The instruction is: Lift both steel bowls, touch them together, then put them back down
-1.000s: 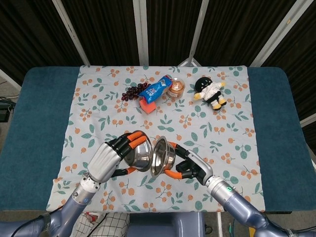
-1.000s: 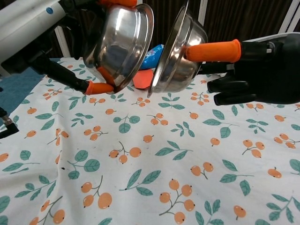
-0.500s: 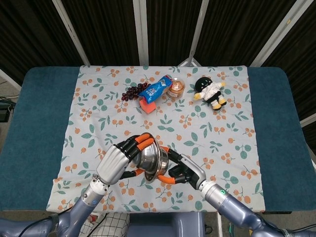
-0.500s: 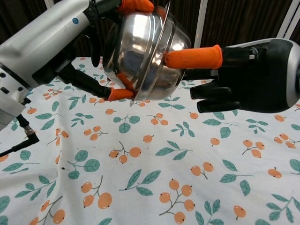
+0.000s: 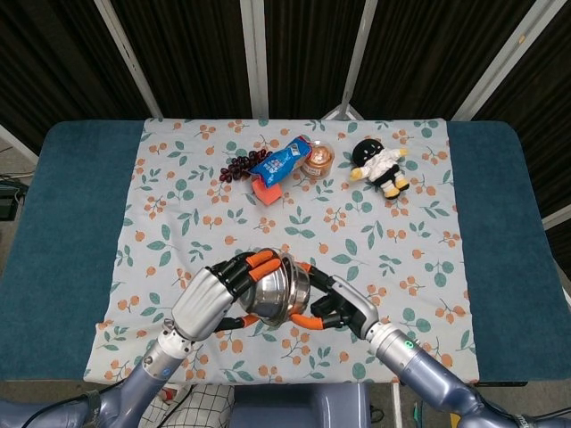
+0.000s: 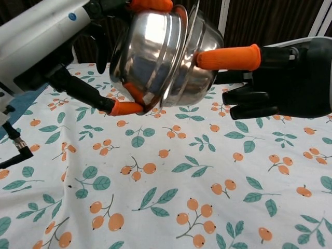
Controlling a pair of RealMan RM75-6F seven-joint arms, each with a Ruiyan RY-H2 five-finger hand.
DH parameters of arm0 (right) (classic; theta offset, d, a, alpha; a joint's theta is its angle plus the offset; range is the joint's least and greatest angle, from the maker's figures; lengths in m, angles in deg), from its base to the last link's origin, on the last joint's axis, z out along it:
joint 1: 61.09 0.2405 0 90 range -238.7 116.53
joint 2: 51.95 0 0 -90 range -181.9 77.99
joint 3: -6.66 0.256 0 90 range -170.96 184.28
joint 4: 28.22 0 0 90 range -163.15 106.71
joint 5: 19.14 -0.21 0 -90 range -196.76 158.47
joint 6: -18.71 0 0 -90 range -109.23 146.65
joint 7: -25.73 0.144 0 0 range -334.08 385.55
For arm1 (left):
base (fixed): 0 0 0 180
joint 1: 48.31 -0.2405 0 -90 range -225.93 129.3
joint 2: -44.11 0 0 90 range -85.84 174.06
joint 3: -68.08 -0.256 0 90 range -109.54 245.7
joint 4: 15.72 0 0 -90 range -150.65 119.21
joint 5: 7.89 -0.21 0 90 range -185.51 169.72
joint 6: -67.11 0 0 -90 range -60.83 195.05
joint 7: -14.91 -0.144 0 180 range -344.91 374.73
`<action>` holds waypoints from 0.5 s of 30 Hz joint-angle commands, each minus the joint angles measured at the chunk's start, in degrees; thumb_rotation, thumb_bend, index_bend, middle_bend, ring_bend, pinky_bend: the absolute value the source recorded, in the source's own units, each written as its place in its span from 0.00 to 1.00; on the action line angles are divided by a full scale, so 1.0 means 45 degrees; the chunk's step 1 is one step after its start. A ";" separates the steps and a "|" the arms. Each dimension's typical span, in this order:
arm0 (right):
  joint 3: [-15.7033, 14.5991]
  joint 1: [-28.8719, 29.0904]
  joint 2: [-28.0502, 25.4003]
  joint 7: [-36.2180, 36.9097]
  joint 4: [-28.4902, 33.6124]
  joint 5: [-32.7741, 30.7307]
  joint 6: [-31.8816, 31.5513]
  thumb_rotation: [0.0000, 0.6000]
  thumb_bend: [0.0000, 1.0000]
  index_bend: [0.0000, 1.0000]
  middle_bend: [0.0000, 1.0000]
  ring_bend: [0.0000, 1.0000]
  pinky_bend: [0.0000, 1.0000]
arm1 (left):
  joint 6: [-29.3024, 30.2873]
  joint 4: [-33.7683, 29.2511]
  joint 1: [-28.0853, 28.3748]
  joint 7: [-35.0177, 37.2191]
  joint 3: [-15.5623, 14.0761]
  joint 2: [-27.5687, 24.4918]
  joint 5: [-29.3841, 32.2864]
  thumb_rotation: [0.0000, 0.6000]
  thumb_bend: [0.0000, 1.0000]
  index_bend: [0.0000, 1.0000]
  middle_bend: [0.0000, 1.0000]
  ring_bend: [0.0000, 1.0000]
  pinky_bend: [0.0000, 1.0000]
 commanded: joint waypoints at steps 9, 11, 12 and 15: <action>-0.1674 -0.0514 0.1401 -0.6947 -0.2728 0.1785 -0.4790 1.00 0.36 0.93 0.86 0.92 1.00 | -0.1642 -0.3078 -0.0702 -0.1915 -0.0694 -0.2774 0.2392 1.00 0.36 0.38 0.52 0.43 0.59; -0.2165 -0.0691 0.2587 -0.9257 -0.3966 0.2895 -0.6478 1.00 0.36 0.93 0.86 0.92 1.00 | -0.2034 -0.3361 -0.0786 -0.2726 -0.0865 -0.3110 0.3016 1.00 0.36 0.38 0.52 0.43 0.59; -0.2411 -0.0753 0.3061 -1.0134 -0.4560 0.3412 -0.7020 1.00 0.36 0.93 0.86 0.92 1.00 | -0.2187 -0.3434 -0.0807 -0.3041 -0.0918 -0.3200 0.3289 1.00 0.36 0.37 0.52 0.43 0.59; -0.3261 -0.0892 0.4090 -1.2221 -0.6366 0.4953 -0.7955 1.00 0.36 0.93 0.86 0.92 1.00 | -0.2518 -0.3337 -0.0838 -0.3777 -0.0984 -0.3215 0.3987 1.00 0.36 0.37 0.51 0.43 0.58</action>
